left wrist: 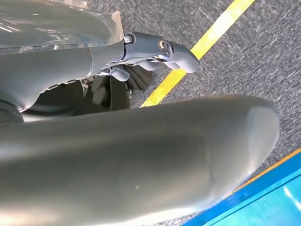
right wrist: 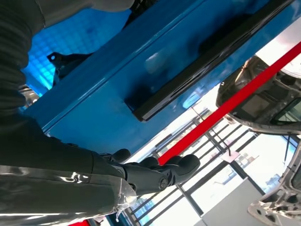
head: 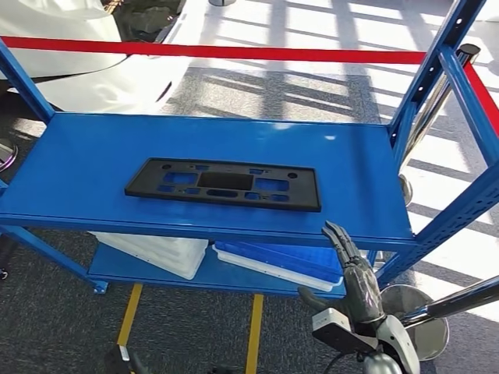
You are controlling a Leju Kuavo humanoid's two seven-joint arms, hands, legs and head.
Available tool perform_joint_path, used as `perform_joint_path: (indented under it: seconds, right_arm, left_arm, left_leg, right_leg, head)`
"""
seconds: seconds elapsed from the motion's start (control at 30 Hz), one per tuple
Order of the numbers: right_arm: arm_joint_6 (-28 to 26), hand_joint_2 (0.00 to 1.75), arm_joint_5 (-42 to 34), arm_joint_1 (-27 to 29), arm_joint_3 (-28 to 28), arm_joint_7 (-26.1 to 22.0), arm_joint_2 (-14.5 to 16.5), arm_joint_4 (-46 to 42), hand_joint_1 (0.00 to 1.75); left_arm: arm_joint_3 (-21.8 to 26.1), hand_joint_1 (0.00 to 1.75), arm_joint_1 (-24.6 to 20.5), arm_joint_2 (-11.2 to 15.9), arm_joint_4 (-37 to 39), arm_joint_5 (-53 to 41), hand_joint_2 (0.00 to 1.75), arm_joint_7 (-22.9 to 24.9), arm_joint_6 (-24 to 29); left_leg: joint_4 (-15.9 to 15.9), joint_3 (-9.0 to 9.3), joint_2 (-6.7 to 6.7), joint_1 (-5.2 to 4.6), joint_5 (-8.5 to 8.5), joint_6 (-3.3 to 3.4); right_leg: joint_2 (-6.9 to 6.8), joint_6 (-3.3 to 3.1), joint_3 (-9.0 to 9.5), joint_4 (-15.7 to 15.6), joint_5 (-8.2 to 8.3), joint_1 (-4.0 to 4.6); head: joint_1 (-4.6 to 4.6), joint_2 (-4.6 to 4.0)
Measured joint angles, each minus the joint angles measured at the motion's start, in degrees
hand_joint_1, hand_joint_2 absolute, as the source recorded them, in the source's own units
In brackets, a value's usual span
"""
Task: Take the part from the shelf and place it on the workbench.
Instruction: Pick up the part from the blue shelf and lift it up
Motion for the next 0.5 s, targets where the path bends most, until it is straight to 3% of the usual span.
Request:
perform_joint_path:
  seconds: [0.07,0.13,0.27,0.33,0.43,0.47,0.5]
  right_arm:
    - [0.3,1.75,0.3,-0.2,0.0,0.3,-0.2,0.0,0.0]
    - [0.4,1.75,0.4,-0.6,-0.1,0.6,-0.4,0.0,0.0]
    - [0.8,1.75,0.1,-1.1,-0.5,0.7,-0.8,0.0,0.0]
    - [0.9,1.75,-0.2,-1.5,-0.5,0.7,-0.8,0.0,0.0]
    - [1.5,1.75,-0.1,-2.0,-0.5,0.7,-0.9,0.1,0.0]
    - [1.7,1.75,-0.1,-2.0,-0.5,0.7,-0.9,0.2,0.0]
    - [1.8,1.75,0.0,-2.1,-0.5,0.7,-0.9,0.3,0.0]
  left_arm:
    - [0.0,0.0,0.0,0.0,0.0,0.0,0.0,0.0,0.0]
    - [-0.1,0.0,0.0,0.0,0.0,0.0,0.0,0.0,0.0]
    - [-0.4,0.0,0.1,0.0,0.1,0.0,0.0,0.0,-0.1]
    - [-0.5,0.0,0.1,0.0,0.1,0.0,0.0,0.0,-0.2]
    - [-0.7,0.0,0.0,0.0,0.1,0.0,0.0,0.1,-0.7]
    - [-0.8,0.0,0.0,0.0,0.1,0.0,0.0,0.2,-0.7]
    - [-0.8,0.0,0.0,-0.1,0.1,0.0,0.0,0.2,-0.7]
  left_leg:
    - [-6.2,2.06,0.11,0.3,4.83,-0.09]
    - [-12.2,4.4,0.24,0.31,7.6,0.06]
    - [-14.0,5.11,0.08,0.01,6.92,1.31]
    - [-14.3,5.71,0.13,0.14,6.7,1.96]
    - [-14.4,6.36,0.2,0.01,6.23,2.68]
    - [-14.4,6.55,0.16,-0.12,6.06,2.83]
    - [-14.4,6.81,0.07,-0.24,5.86,2.92]
  right_leg:
    - [0.16,0.45,0.99,0.0,-0.75,-0.12]
    - [0.31,1.13,1.56,0.2,-1.45,0.0]
    - [0.23,2.53,1.58,0.2,-1.97,-0.1]
    - [0.06,3.01,0.77,2.6,-3.5,-0.18]
    - [-0.05,3.15,-4.97,13.3,-7.33,-0.14]
    - [-0.05,3.06,-6.75,15.8,-7.53,-0.12]
    - [-0.05,2.89,-7.61,16.3,-6.65,-0.07]
  head:
    - [-0.02,0.0]
    - [0.02,-0.01]
    - [0.06,0.0]
    - [0.1,-0.01]
    - [0.17,0.0]
    - [0.16,0.0]
    - [0.16,0.0]
